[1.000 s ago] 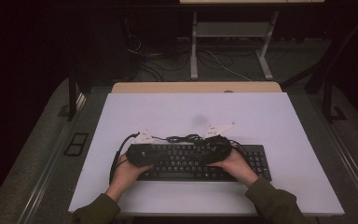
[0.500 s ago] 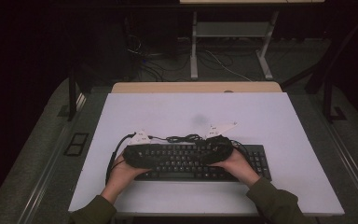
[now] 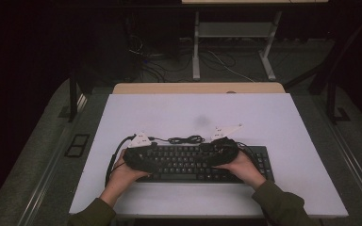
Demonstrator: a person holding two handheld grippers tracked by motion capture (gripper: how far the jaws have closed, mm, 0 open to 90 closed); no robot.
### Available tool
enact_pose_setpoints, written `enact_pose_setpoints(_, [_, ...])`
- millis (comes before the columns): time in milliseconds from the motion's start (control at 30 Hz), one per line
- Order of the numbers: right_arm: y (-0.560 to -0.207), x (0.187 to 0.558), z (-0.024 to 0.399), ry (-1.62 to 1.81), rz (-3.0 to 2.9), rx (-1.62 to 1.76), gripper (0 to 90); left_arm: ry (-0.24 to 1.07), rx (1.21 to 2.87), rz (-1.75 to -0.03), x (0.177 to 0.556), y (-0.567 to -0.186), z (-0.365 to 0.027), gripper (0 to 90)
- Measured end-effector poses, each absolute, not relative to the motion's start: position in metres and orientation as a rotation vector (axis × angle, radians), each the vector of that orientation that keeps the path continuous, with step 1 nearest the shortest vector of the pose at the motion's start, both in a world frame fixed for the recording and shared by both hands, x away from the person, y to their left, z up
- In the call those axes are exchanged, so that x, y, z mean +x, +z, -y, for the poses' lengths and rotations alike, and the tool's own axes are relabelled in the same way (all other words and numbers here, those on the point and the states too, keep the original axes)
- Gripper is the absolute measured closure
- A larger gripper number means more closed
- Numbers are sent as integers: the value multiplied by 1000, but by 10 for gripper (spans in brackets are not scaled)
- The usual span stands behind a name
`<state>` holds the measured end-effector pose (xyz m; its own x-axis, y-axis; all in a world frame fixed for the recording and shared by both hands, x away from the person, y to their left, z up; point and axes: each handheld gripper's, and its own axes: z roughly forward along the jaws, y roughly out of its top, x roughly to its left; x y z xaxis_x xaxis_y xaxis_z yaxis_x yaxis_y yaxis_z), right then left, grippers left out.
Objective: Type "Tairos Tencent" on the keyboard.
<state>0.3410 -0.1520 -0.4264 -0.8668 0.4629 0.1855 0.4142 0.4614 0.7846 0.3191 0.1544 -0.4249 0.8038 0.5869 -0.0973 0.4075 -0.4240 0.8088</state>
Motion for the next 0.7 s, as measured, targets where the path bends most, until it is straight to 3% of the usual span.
enact_pose_setpoints(300, [-428,341,154,1369,-2666,783,644,267,2066,-742,319,-425,-155,128])
enact_pose_setpoints(700, [-426,339,155,1363,-2651,765,890,268,2073,-757,319,-426,-154,34])
